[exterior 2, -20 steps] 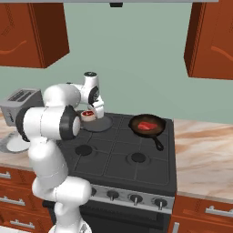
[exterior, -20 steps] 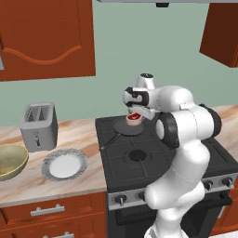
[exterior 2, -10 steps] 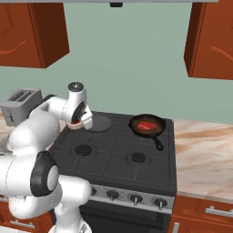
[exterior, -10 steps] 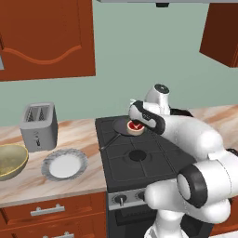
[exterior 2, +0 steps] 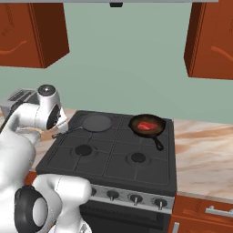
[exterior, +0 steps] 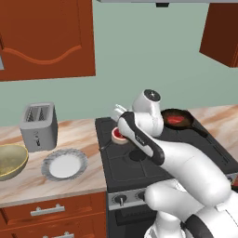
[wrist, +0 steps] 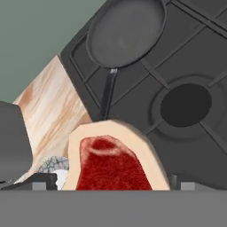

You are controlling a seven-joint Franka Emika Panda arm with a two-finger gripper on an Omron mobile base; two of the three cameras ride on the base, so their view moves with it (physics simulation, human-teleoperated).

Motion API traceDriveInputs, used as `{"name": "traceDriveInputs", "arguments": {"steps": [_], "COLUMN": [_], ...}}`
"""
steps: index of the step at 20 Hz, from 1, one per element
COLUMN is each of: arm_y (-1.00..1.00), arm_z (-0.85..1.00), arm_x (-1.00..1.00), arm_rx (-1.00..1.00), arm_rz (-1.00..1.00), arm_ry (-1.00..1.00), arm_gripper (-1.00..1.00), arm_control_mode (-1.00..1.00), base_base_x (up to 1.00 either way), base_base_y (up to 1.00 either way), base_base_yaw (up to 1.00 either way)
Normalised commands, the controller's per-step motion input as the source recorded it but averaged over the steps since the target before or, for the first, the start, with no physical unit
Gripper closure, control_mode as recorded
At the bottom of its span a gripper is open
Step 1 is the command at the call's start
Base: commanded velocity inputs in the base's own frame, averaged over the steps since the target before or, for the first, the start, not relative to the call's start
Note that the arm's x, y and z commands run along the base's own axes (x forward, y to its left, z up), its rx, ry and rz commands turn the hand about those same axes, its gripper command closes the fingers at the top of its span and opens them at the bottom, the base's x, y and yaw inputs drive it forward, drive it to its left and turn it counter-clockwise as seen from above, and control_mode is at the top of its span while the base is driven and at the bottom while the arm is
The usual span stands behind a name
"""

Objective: Place one of the steaks on the plate and the other in the bowl. Then place the bowl in the fridge.

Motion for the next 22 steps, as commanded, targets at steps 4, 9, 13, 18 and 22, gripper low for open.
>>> {"name": "traceDriveInputs", "arguments": {"steps": [4,9,13,18,22], "arm_y": [0.91,0.9,0.83,0.72,0.53], "arm_z": [0.0,0.0,0.0,-0.08,-0.01], "arm_x": [-0.4,-0.03,-0.02,0.0,0.0], "arm_rx": [-0.01,0.0,0.0,-0.02,-0.01], "arm_rz": [0.01,0.02,0.03,0.01,0.0], "arm_ry": [-0.12,-0.01,0.0,0.0,0.04], "arm_gripper": [1.0,1.0,1.0,1.0,1.0], "arm_control_mode": [-1.0,-1.0,-1.0,-1.0,-1.0], "base_base_x": [0.0,0.0,0.0,0.0,0.0], "base_base_y": [0.0,0.0,0.0,0.0,0.0], "base_base_yaw": [0.0,0.0,0.0,0.0,0.0]}}
